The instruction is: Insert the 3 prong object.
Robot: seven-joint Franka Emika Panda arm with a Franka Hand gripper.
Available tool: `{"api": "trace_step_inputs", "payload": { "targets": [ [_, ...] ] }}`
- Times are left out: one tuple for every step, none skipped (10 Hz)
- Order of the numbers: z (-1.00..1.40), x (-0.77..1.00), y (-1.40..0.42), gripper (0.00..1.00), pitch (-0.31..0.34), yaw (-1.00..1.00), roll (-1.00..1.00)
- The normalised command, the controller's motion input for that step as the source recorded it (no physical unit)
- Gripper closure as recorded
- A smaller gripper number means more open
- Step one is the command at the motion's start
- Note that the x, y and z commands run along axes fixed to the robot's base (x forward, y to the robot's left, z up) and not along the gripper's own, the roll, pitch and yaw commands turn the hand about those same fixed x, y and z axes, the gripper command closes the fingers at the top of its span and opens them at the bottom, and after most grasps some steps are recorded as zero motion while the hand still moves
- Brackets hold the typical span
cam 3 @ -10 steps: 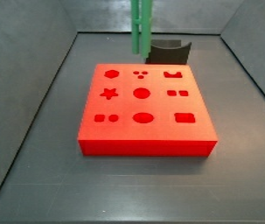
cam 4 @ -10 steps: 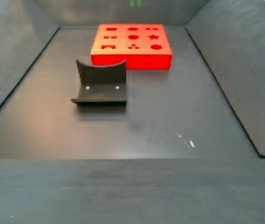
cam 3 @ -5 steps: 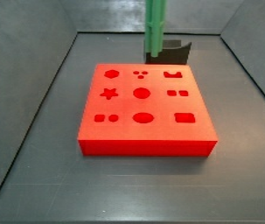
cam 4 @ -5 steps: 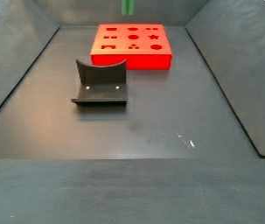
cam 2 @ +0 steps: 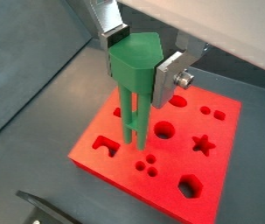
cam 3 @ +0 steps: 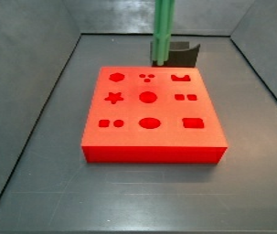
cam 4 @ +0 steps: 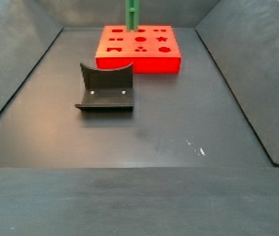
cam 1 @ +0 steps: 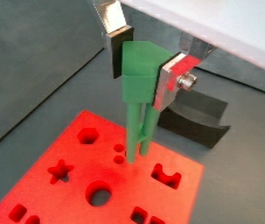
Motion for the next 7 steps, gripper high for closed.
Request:
{"api": "trace_step_inputs", "payload": {
  "targets": [
    [-0.4,-0.07,0.0,1.0,-0.03,-0.1,0.01],
    [-0.49,-0.08,0.01,1.0,-0.05,-0.19,0.0],
    [-0.42,0.0,0.09,1.0,-0.033,-0.17,-0.05],
    [-0.26,0.0,0.21,1.0,0.0,-0.16,-0.05],
    [-0.07,0.0,0.35,1.0,0.0,-0.19,-0.05],
    [-0.01,0.0,0.25,1.0,0.0,-0.18,-0.05],
    [-0.11,-0.1,0.08,1.0,-0.026,-0.12,-0.06]
  ]
}}
